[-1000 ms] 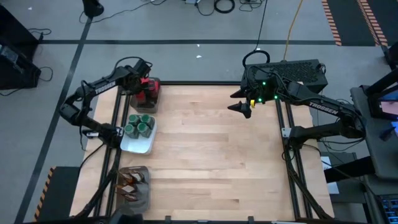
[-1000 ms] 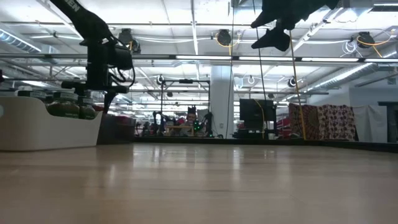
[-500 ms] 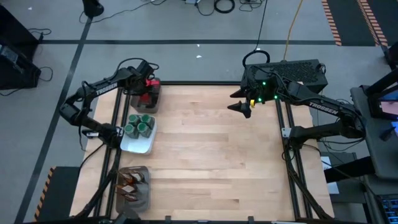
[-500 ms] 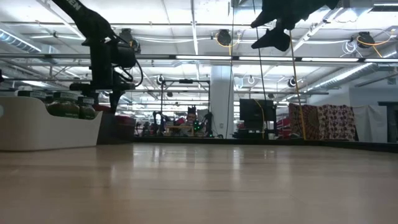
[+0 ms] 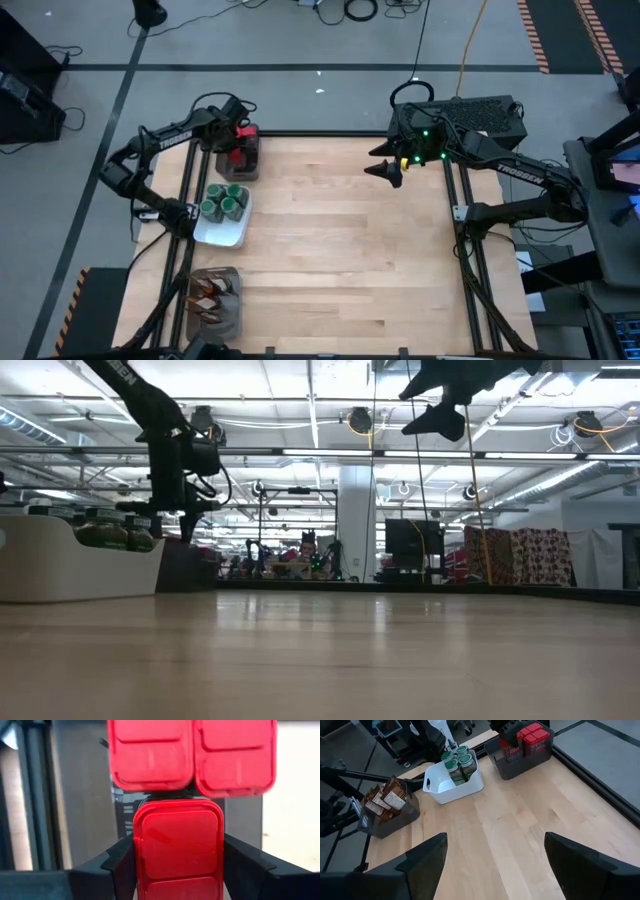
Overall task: Sort spices by type
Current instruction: Put the red seasoning can into the top black bin
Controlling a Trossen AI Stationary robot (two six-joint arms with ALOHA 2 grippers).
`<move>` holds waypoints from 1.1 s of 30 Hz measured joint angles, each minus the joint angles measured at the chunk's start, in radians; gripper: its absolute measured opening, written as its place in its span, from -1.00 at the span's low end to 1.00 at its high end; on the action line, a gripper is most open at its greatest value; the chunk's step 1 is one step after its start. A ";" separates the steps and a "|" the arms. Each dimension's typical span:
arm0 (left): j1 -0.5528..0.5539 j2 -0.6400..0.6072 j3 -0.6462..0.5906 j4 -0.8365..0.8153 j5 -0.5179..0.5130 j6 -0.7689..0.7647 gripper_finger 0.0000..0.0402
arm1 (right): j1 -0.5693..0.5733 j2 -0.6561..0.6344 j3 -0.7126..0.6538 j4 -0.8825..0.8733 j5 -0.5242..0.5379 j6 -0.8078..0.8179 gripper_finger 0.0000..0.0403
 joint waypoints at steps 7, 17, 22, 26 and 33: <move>0.001 -0.001 0.000 0.003 0.006 0.025 0.17 | 0.002 0.000 0.000 -0.004 0.040 0.026 0.57; 0.000 -0.001 0.000 0.003 -0.023 0.034 0.17 | 0.003 0.000 0.000 -0.003 0.052 0.024 0.57; 0.000 -0.001 0.000 0.004 -0.027 0.038 0.17 | 0.003 0.000 0.000 -0.002 0.059 0.022 0.57; -0.002 -0.001 0.000 0.004 -0.045 0.060 0.17 | 0.003 0.000 0.000 -0.002 0.058 0.017 0.57; -0.015 -0.002 0.000 0.006 -0.091 0.059 0.33 | 0.003 0.000 0.000 -0.002 0.058 0.011 0.57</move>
